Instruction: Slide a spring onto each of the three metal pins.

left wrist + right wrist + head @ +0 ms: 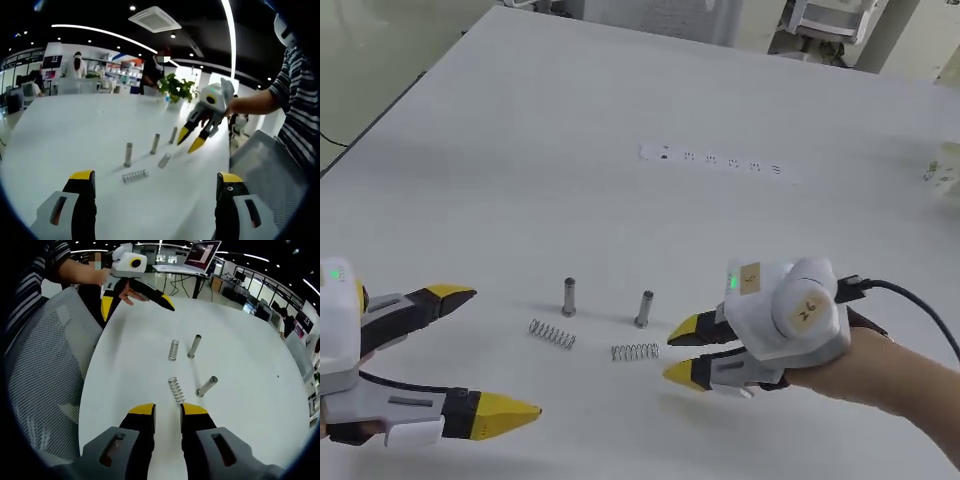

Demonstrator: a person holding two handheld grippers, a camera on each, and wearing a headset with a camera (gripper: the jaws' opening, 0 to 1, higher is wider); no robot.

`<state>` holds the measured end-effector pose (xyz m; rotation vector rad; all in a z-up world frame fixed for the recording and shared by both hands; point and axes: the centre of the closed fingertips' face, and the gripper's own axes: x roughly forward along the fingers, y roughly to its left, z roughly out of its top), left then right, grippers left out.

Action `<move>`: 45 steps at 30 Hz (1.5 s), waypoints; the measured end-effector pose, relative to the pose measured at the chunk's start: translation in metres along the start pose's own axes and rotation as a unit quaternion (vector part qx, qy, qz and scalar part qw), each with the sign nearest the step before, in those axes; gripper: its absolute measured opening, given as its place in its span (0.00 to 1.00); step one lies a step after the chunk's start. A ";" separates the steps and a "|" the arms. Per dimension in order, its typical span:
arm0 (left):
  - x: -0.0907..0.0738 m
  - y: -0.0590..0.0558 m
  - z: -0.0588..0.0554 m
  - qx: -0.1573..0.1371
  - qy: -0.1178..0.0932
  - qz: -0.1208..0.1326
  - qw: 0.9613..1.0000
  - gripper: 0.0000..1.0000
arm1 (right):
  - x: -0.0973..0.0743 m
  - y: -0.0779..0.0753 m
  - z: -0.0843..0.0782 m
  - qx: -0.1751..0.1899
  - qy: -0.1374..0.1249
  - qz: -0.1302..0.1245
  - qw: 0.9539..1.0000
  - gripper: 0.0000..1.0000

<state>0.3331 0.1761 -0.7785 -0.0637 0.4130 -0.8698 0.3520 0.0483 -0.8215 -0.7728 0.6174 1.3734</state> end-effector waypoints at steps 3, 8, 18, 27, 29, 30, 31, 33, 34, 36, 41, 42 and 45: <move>0.000 -0.002 0.001 0.001 -0.001 -0.002 1.000 0.98 | 0.005 0.001 0.005 -0.009 -0.002 0.000 1.000 0.18; 0.001 -0.002 0.000 0.003 -0.001 -0.004 1.000 0.98 | 0.013 -0.003 0.008 -0.020 0.003 -0.006 1.000 0.19; -0.001 -0.005 0.000 0.009 -0.002 -0.009 1.000 0.98 | 0.025 -0.012 0.004 -0.014 0.013 -0.006 1.000 0.18; -0.004 -0.004 -0.001 0.007 -0.002 -0.005 1.000 0.98 | 0.032 -0.015 0.000 -0.003 0.017 -0.004 1.000 0.17; -0.005 -0.003 -0.001 0.006 -0.002 -0.004 1.000 0.98 | 0.033 -0.016 -0.001 -0.001 0.018 -0.003 1.000 0.17; -0.005 -0.003 -0.002 0.006 -0.001 -0.004 1.000 0.98 | 0.034 -0.016 -0.002 -0.002 0.019 -0.003 1.000 0.17; -0.006 -0.003 -0.002 0.006 -0.001 -0.003 1.000 0.98 | 0.035 -0.016 -0.002 -0.001 0.019 -0.002 1.000 0.17; -0.006 -0.002 -0.002 0.005 -0.001 -0.003 1.000 0.98 | 0.036 -0.016 -0.003 0.000 0.022 0.000 1.000 0.17; -0.006 -0.002 -0.002 0.005 -0.001 -0.003 1.000 0.98 | 0.037 -0.016 -0.004 -0.001 0.023 0.001 1.000 0.17; -0.006 -0.002 -0.002 0.004 0.000 -0.002 1.000 0.98 | 0.038 -0.016 -0.006 -0.001 0.027 0.002 1.000 0.16; -0.007 -0.003 -0.003 0.003 0.001 -0.003 1.000 0.98 | 0.040 -0.016 -0.008 -0.001 0.031 0.002 1.000 0.15; -0.007 -0.003 -0.004 0.003 0.001 -0.003 1.000 0.98 | 0.040 -0.016 -0.008 -0.002 0.032 0.003 0.999 0.15; -0.006 -0.003 -0.004 0.002 0.003 -0.004 1.000 0.98 | 0.041 -0.016 -0.010 -0.004 0.035 0.005 0.999 0.14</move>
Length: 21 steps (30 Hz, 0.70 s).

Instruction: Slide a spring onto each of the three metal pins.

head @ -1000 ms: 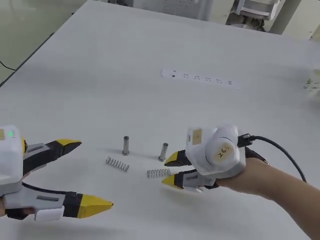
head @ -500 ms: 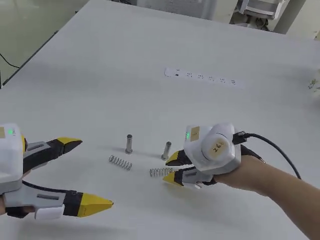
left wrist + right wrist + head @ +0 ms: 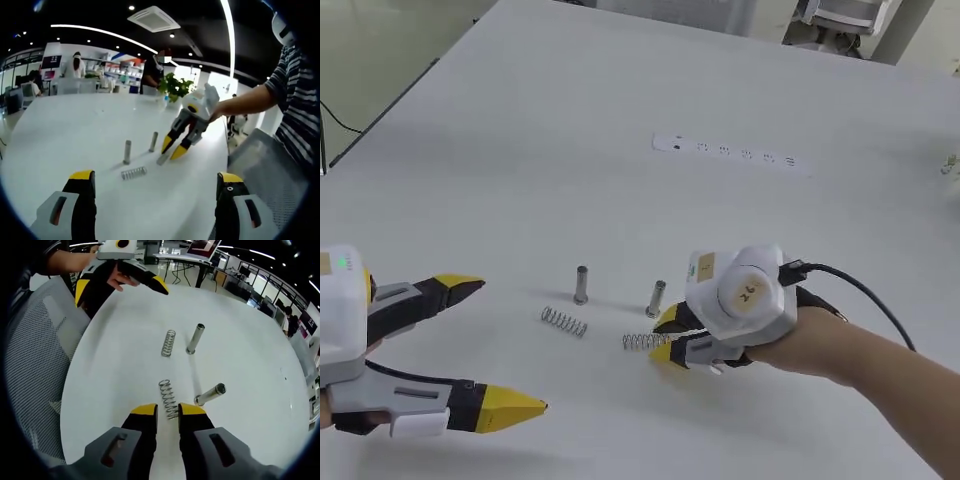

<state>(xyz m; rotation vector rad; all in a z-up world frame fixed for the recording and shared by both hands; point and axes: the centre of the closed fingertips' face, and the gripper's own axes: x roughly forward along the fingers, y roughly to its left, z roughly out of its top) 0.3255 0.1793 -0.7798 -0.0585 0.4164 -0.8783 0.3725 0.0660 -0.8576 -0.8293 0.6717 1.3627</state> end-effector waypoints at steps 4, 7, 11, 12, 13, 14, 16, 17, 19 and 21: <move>0.000 -0.001 0.000 -0.001 0.000 -0.001 1.000 0.98 | 0.001 0.001 -0.001 0.002 0.001 0.001 1.000 0.12; 0.001 0.000 -0.001 -0.001 0.001 -0.002 1.000 0.98 | 0.002 0.003 -0.005 -0.001 0.008 0.003 1.000 0.09; 0.001 -0.001 -0.001 -0.001 0.003 -0.003 1.000 0.97 | 0.001 0.002 -0.003 0.004 -0.003 0.002 1.000 0.09; 0.002 -0.002 -0.002 -0.001 0.003 -0.004 1.000 0.97 | 0.001 0.002 -0.004 0.004 -0.003 -0.001 1.000 0.09; 0.002 -0.002 -0.001 -0.001 0.004 -0.004 1.000 0.97 | 0.000 0.002 -0.004 -0.001 -0.004 -0.005 1.000 0.08; 0.003 -0.003 -0.001 0.000 0.004 -0.005 1.000 0.97 | -0.002 0.002 -0.004 -0.002 -0.003 -0.006 1.000 0.08; 0.003 -0.004 0.000 0.001 0.003 -0.007 1.000 0.97 | -0.006 0.003 -0.004 -0.001 -0.007 -0.007 1.000 0.08; 0.003 -0.006 0.000 0.002 0.003 -0.008 1.000 0.97 | -0.008 0.003 -0.003 -0.001 -0.009 -0.006 1.000 0.08; 0.004 -0.007 0.001 0.003 0.003 -0.011 1.000 0.97 | -0.013 0.004 -0.002 -0.002 -0.012 -0.008 1.000 0.08; 0.005 -0.008 0.000 0.002 0.003 -0.013 1.000 0.97 | -0.018 0.004 -0.002 -0.005 -0.016 -0.011 1.000 0.08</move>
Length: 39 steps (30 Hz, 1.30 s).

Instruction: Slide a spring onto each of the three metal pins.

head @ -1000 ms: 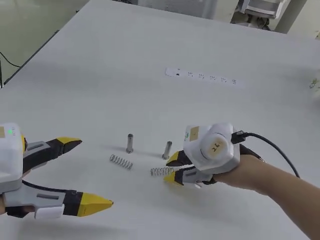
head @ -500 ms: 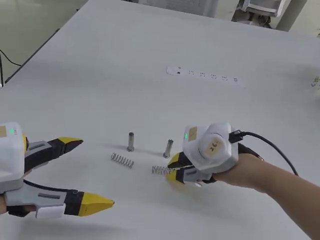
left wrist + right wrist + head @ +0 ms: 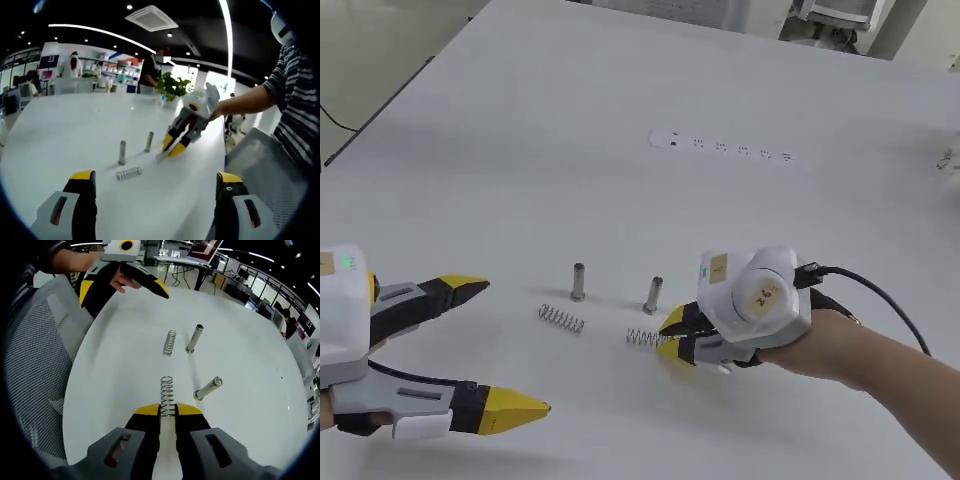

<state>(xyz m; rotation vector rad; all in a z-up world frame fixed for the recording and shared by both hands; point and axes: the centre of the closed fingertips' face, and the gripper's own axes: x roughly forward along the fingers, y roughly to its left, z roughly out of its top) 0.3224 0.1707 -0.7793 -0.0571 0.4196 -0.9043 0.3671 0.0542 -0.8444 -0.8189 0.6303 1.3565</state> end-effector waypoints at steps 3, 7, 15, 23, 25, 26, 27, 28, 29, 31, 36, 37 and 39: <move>0.002 -0.004 -0.002 0.000 0.005 -0.006 1.000 0.96 | -0.007 0.000 0.001 -0.001 -0.005 -0.003 1.000 0.08; 0.007 -0.014 -0.003 0.003 0.010 -0.022 1.000 0.93 | -0.018 0.002 0.005 0.001 -0.017 -0.007 1.000 0.08; 0.016 -0.021 0.000 0.008 0.012 -0.044 0.999 0.88 | -0.036 0.011 0.012 -0.012 -0.029 -0.011 0.999 0.08; 0.031 -0.036 0.004 0.023 0.019 -0.074 0.997 0.86 | -0.046 0.019 0.010 -0.025 -0.024 -0.010 0.999 0.08; 0.035 -0.038 0.006 0.026 0.020 -0.079 0.996 0.85 | -0.048 0.022 0.010 -0.023 -0.025 -0.009 0.999 0.08; 0.037 -0.039 0.007 0.028 0.019 -0.082 0.996 0.85 | -0.049 0.023 0.010 -0.023 -0.027 -0.009 0.999 0.08; 0.039 -0.039 0.008 0.030 0.019 -0.083 0.996 0.84 | -0.050 0.025 0.011 -0.023 -0.028 -0.009 0.999 0.08; 0.040 -0.040 0.008 0.032 0.020 -0.085 0.996 0.84 | -0.051 0.026 0.011 -0.023 -0.029 -0.010 0.999 0.08; 0.041 -0.042 0.008 0.034 0.022 -0.090 0.995 0.83 | -0.052 0.027 0.012 -0.022 -0.031 -0.010 0.999 0.08; 0.043 -0.044 0.008 0.040 0.023 -0.095 0.994 0.80 | -0.054 0.030 0.014 -0.019 -0.035 -0.009 0.999 0.08; 0.051 -0.050 0.009 0.038 0.020 -0.113 0.993 0.74 | -0.058 0.035 0.018 -0.017 -0.042 -0.009 0.999 0.08; 0.052 -0.052 0.009 0.039 0.019 -0.118 0.992 0.71 | -0.058 0.035 0.018 -0.016 -0.043 -0.010 0.999 0.08; 0.056 -0.056 0.009 0.047 0.018 -0.129 0.990 0.63 | -0.058 0.036 0.020 -0.013 -0.045 -0.010 0.999 0.08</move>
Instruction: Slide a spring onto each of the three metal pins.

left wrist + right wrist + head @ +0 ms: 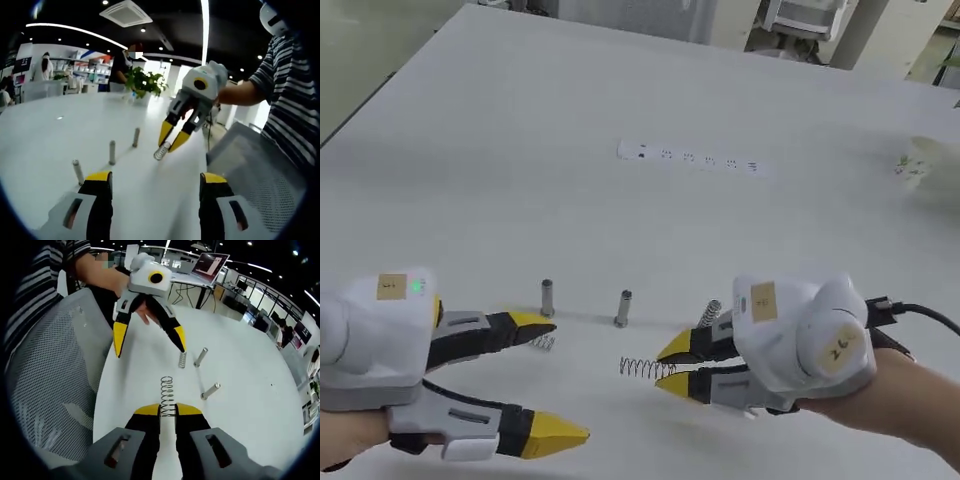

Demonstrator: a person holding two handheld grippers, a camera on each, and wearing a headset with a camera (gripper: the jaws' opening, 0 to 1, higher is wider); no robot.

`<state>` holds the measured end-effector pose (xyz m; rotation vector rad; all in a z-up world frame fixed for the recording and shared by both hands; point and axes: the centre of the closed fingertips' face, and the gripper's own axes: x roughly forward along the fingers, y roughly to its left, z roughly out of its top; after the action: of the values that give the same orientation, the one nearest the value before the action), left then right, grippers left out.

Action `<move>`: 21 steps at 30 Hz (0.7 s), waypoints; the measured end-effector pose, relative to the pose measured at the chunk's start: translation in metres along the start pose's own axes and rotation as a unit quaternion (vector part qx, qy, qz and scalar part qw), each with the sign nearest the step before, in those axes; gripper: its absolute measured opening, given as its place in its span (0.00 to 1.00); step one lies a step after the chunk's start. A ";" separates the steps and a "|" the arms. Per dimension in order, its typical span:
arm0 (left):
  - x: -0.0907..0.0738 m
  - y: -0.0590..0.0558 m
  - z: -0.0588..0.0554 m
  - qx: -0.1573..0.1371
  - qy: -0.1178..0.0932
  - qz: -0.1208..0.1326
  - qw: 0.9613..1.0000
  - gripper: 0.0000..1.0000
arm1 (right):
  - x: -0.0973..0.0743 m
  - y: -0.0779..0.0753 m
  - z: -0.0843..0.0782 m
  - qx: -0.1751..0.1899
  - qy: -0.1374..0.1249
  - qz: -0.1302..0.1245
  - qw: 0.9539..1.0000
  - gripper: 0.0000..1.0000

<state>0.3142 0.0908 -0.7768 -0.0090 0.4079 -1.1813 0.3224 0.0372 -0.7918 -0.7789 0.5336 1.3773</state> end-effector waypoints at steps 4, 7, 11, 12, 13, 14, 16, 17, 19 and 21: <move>0.010 -0.003 0.003 0.009 0.005 -0.016 1.000 0.55 | 0.000 0.003 0.005 -0.004 -0.002 0.000 1.000 0.08; 0.017 -0.008 0.006 0.017 0.008 -0.031 0.999 0.49 | -0.001 0.006 0.010 -0.007 -0.009 0.002 1.000 0.08; 0.024 -0.012 0.011 0.024 0.005 -0.042 0.999 0.39 | -0.002 0.009 0.016 -0.015 -0.014 0.005 1.000 0.08; 0.026 -0.013 0.012 0.026 0.002 -0.046 0.999 0.36 | -0.002 0.009 0.016 -0.016 -0.014 0.006 1.000 0.08; 0.027 -0.014 0.013 0.027 0.001 -0.049 0.998 0.33 | -0.002 0.009 0.015 -0.017 -0.013 0.006 1.000 0.08; 0.028 -0.015 0.013 0.027 0.001 -0.053 0.998 0.29 | -0.002 0.009 0.014 -0.018 -0.012 0.007 1.000 0.08; 0.030 -0.018 0.013 0.036 0.003 -0.059 0.998 0.25 | -0.002 0.010 0.014 -0.017 -0.012 0.007 1.000 0.08; 0.032 -0.018 0.013 0.039 0.004 -0.058 0.998 0.23 | -0.002 0.010 0.013 -0.017 -0.012 0.007 1.000 0.08; 0.034 -0.018 0.012 0.038 0.006 -0.059 0.997 0.22 | -0.003 0.011 0.014 -0.018 -0.014 0.007 1.000 0.08; 0.035 -0.019 0.013 0.042 0.005 -0.061 0.997 0.20 | -0.004 0.012 0.016 -0.020 -0.016 0.009 1.000 0.08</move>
<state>0.3126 0.0499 -0.7717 0.0448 0.3707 -1.3176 0.3084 0.0464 -0.7805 -0.7844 0.4895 1.4181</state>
